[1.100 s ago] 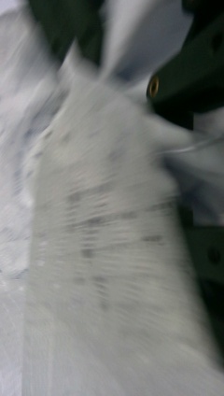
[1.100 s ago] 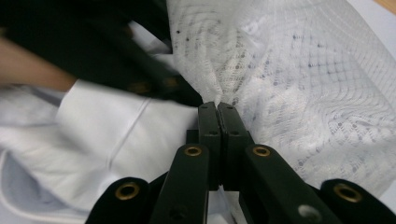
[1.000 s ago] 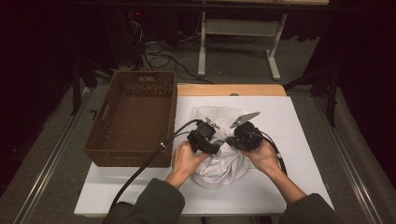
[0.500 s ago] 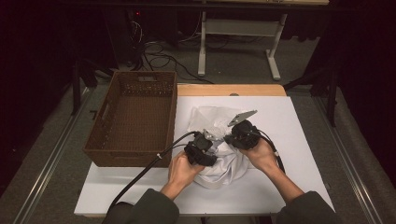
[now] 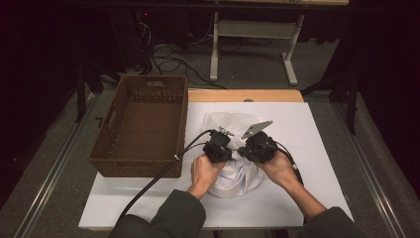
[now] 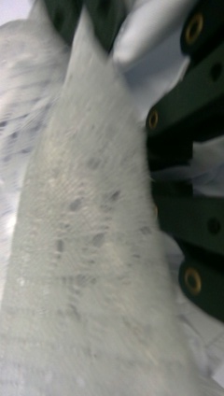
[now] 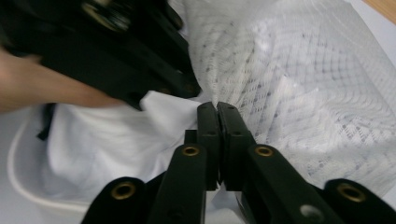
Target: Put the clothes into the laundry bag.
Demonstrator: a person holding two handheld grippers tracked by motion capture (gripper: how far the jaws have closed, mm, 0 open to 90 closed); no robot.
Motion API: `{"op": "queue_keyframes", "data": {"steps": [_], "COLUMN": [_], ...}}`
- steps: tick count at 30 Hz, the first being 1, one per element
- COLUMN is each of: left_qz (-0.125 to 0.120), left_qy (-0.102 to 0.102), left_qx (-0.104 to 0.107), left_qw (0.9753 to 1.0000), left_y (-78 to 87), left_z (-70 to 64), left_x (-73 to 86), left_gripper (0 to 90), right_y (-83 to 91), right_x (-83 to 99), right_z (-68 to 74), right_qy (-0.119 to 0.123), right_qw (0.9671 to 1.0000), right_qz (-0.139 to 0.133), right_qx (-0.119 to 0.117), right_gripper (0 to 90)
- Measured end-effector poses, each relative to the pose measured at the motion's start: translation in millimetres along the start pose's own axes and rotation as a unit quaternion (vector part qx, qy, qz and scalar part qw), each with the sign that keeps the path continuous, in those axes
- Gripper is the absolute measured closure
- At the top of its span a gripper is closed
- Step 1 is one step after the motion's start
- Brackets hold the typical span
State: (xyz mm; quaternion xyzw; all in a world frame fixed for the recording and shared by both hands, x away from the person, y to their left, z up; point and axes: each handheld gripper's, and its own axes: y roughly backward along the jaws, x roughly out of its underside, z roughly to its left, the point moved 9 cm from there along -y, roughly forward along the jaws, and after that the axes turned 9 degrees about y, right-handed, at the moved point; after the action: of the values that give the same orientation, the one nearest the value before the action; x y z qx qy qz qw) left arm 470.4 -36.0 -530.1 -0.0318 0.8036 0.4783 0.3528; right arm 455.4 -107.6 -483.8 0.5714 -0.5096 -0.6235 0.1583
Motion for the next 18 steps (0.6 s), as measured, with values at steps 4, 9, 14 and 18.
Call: {"op": "queue_keyframes", "data": {"steps": [4,9,14,18], "left_qz": [0.012,-0.007,0.000,0.000], "left_qy": [-0.050,-0.045,-0.015,-0.005], "left_qx": [-0.033,-0.050,-0.070,-0.078], "left_qw": [0.9981,0.9977,0.9974,0.9969], "left_y": [27.9,66.7,76.7,69.3], "left_z": [1.6,8.4,27.2,37.5], "left_x": [8.3,12.3,22.1,30.2], "left_gripper": [54.0,49.7,50.7,50.7], "right_y": [9.6,32.9,24.7,-5.5], "right_x": [-0.9,-4.9,-2.0,1.0], "right_z": [2.8,13.3,27.3,22.4], "right_qy": [0.007,0.003,0.021,0.008], "right_qw": [0.9996,0.9979,0.9987,0.9998], "right_qz": [-0.023,-0.062,-0.047,-0.014], "right_qx": [0.015,0.017,0.000,0.015], "right_gripper": [72.0,73.0,74.2,58.1]}}
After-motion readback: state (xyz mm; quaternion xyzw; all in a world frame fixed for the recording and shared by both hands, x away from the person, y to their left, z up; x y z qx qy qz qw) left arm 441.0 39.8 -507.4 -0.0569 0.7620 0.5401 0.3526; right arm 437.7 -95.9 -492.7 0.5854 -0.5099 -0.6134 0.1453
